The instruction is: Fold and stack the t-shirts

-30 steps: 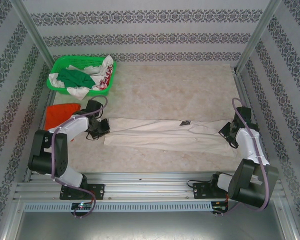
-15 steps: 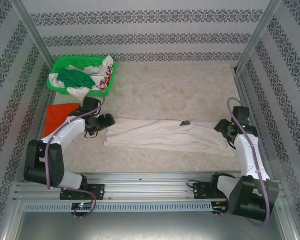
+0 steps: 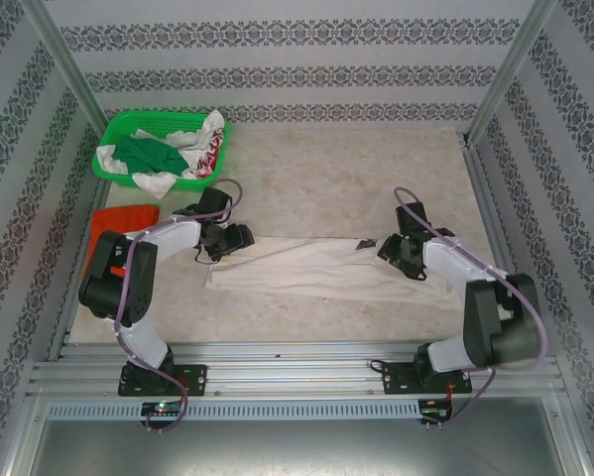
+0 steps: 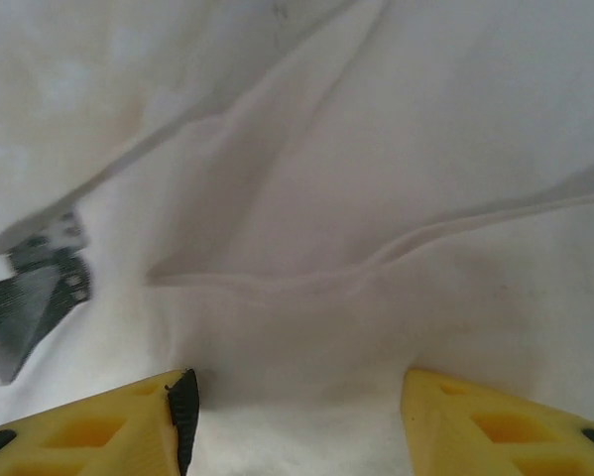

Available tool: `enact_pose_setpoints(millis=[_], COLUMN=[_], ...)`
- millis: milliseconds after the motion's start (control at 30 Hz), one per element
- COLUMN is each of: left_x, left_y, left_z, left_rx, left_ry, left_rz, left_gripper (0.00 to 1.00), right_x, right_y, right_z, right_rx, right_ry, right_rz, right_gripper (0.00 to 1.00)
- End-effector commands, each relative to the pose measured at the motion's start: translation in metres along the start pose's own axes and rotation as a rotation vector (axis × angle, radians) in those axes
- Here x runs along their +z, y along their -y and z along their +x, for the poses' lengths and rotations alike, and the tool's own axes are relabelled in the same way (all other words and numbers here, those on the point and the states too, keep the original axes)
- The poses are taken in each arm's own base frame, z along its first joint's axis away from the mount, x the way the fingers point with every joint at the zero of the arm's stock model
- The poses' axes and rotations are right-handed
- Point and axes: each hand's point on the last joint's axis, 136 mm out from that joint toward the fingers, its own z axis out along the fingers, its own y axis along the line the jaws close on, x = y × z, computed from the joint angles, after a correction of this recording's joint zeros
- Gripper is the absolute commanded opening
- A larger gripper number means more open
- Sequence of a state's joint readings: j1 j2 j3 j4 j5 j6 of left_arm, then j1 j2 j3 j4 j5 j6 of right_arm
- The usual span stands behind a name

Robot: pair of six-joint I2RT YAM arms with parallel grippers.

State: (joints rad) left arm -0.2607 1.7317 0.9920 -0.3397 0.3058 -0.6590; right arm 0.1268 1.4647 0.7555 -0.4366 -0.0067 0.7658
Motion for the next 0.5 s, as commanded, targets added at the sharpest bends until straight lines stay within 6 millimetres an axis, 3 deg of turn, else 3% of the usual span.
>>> enact_pose_setpoints(millis=[0,67,233,467], left_x=[0.01,0.011,0.007,0.002], left_y=[-0.012,-0.019,-0.024,-0.03], left_z=[0.021,0.032,0.064,0.114], left_rx=[-0.035,-0.049,0.026,0.023], left_ry=[-0.046,-0.062,-0.08,-0.12], left_rz=[-0.005,-0.011,-0.139,-0.191], left_gripper=[0.68,0.68,0.69,0.7], right_x=[0.011,0.019,0.04,0.058], right_y=[-0.017,-0.022,-0.056,-0.133], right_z=[-0.01,-0.019,-0.058,-0.112], right_rx=[0.069,0.056,-0.031,-0.16], right_ry=[-0.01,-0.013,0.008,0.059], right_rz=[-0.036,-0.019,-0.002,-0.08], right_gripper=[0.58,0.59,0.61,0.65])
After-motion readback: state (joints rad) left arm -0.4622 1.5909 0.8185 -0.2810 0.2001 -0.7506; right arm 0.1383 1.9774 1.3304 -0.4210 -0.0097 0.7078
